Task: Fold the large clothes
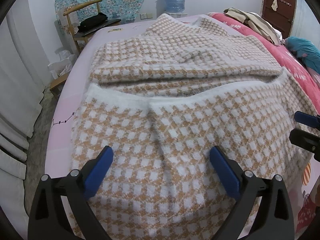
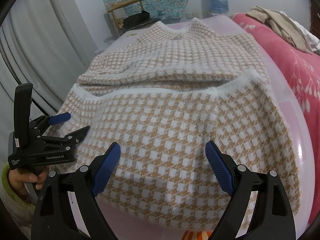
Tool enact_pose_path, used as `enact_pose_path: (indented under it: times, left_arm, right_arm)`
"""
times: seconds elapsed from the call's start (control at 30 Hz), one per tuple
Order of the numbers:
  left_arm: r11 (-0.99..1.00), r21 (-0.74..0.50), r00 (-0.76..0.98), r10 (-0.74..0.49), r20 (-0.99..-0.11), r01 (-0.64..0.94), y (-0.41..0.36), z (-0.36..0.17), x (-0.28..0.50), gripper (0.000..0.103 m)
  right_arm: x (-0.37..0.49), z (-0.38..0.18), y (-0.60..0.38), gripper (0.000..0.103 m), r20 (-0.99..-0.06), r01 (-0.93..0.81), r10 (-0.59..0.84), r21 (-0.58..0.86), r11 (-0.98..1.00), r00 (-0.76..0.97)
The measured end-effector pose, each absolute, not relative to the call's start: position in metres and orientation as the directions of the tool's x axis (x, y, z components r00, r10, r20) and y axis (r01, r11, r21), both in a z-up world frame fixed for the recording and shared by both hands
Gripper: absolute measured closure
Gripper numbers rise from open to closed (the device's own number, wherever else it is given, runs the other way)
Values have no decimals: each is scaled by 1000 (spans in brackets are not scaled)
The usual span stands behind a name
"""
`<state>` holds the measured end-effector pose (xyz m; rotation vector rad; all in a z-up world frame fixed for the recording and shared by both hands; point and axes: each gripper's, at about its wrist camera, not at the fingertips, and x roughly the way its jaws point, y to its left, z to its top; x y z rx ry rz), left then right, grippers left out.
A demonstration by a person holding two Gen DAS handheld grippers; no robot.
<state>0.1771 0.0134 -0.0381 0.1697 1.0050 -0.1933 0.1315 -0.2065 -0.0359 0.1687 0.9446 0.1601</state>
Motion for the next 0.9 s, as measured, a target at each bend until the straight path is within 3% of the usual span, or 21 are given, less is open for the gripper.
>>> enact_pose_path:
  times: [0.9]
  left_arm:
    - [973, 57, 520, -70, -852, 225, 12, -38, 178, 5]
  right_arm:
    - [132, -35, -210, 20, -786, -49, 209, 223, 974, 582]
